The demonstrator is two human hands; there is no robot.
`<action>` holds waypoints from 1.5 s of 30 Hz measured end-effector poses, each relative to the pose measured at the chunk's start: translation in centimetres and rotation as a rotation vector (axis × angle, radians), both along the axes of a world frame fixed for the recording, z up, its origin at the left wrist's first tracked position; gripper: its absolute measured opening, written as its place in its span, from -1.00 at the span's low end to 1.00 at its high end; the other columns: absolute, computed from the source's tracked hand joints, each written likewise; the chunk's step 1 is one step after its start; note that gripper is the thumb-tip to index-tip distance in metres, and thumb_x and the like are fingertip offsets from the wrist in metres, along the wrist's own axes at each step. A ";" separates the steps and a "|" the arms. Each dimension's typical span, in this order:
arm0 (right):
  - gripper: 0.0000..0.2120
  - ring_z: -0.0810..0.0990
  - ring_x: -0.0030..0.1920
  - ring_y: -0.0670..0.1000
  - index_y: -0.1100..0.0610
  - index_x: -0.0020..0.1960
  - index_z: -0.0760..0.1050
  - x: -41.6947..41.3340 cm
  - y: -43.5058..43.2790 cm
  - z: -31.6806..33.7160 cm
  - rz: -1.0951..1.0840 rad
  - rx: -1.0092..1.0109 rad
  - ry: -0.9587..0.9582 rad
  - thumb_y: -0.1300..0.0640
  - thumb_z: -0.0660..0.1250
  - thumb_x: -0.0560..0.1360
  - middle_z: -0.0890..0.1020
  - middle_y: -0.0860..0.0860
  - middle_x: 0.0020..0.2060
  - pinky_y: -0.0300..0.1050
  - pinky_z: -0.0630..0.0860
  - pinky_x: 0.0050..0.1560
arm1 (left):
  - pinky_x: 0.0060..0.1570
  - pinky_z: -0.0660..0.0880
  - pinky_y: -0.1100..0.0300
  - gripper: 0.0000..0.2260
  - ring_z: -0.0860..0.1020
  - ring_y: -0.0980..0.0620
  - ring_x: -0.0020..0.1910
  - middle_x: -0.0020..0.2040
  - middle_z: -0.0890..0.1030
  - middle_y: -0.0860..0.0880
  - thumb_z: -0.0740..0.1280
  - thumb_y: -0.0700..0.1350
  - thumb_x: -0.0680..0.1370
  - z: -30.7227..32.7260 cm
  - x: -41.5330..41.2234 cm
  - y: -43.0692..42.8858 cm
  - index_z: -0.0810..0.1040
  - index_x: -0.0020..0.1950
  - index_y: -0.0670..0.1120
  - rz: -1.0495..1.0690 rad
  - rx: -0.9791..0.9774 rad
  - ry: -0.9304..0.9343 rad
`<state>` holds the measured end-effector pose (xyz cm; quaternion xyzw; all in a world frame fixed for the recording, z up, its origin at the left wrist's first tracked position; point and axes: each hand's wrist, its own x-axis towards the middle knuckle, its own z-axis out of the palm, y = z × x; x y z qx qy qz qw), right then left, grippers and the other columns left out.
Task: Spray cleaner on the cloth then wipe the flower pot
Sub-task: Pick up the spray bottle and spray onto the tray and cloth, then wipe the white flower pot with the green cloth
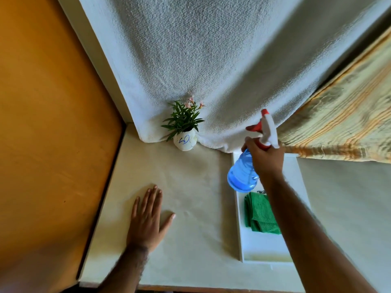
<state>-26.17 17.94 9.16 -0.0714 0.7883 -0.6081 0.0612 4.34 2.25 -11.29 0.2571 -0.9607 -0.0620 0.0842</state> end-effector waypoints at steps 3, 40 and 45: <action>-0.92 0.58 -0.45 -0.28 0.34 -0.07 0.64 -1.9 1.6 -0.7 -0.054 -0.003 0.076 0.30 0.45 0.49 0.64 -0.16 -0.51 -0.38 0.49 -0.34 | 0.56 0.26 -0.27 -0.24 0.29 -0.20 0.63 0.67 0.28 -0.19 0.15 0.32 0.63 -0.1 -0.1 0.0 0.24 0.65 -0.18 -0.002 -0.003 0.007; -0.08 0.17 0.60 0.02 0.12 0.60 0.23 6.2 17.5 -13.7 0.592 0.740 0.454 -0.33 0.43 0.42 0.26 0.03 0.58 0.04 0.20 0.54 | 0.54 0.29 -0.27 -0.24 0.30 -0.15 0.62 0.66 0.29 -0.17 0.19 0.31 0.59 0.4 -0.3 0.3 0.29 0.64 -0.17 0.016 0.011 0.025; -0.14 0.26 0.56 0.11 0.17 0.58 0.21 5.3 18.3 -15.8 0.642 0.808 0.604 0.28 0.57 0.39 0.31 0.11 0.55 0.08 0.21 0.55 | 0.55 0.28 -0.27 -0.24 0.29 -0.16 0.63 0.67 0.29 -0.17 0.17 0.32 0.61 0.4 -0.3 0.2 0.27 0.65 -0.16 0.020 0.007 0.017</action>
